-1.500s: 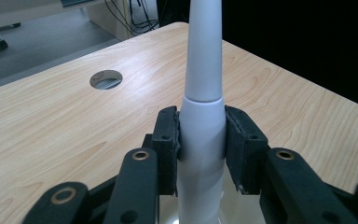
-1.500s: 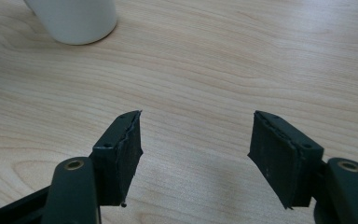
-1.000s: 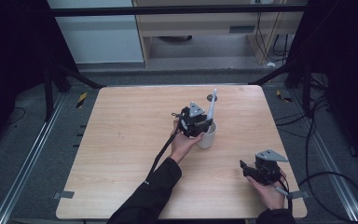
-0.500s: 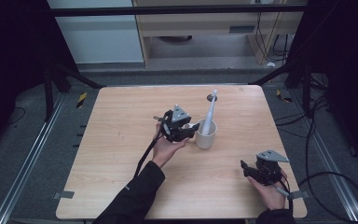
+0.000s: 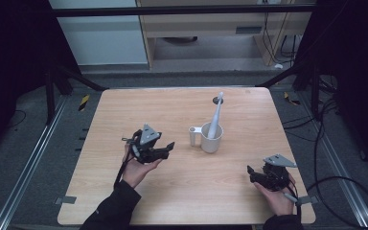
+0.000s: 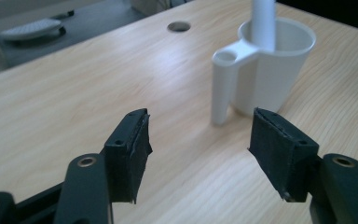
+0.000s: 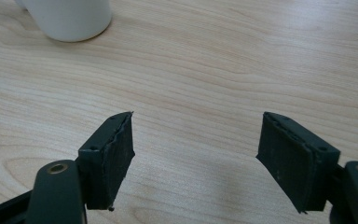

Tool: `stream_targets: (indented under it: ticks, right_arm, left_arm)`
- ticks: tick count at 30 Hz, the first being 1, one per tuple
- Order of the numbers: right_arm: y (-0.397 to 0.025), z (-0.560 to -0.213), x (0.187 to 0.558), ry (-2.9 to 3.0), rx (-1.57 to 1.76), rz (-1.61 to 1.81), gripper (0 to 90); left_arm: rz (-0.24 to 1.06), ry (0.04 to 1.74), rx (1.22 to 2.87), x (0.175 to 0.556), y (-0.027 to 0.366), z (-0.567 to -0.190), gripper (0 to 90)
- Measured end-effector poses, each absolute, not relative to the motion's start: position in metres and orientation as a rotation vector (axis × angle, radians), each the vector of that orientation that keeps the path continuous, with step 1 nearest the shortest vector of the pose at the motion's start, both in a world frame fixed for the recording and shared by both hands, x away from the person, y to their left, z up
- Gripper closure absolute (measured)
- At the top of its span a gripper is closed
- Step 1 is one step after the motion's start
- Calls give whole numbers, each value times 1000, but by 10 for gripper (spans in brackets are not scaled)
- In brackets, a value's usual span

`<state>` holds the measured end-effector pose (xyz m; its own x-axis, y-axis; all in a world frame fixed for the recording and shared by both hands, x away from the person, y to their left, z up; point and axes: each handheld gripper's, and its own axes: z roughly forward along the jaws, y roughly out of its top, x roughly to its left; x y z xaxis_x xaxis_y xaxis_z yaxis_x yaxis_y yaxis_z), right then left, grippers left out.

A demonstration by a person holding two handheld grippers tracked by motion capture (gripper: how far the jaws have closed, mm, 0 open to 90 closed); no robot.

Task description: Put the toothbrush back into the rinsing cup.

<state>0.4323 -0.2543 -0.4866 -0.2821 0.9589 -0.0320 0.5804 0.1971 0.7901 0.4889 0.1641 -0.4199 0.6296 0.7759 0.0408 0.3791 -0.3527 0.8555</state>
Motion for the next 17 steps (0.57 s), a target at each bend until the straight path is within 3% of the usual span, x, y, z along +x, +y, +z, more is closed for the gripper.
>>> stream_targets:
  ticks: [17]
  right_arm:
    - [-251, -489, 432, 1940, 1440, 903, 204]
  left_arm:
    - [621, 1190, 1924, 452, 267, -460, 320]
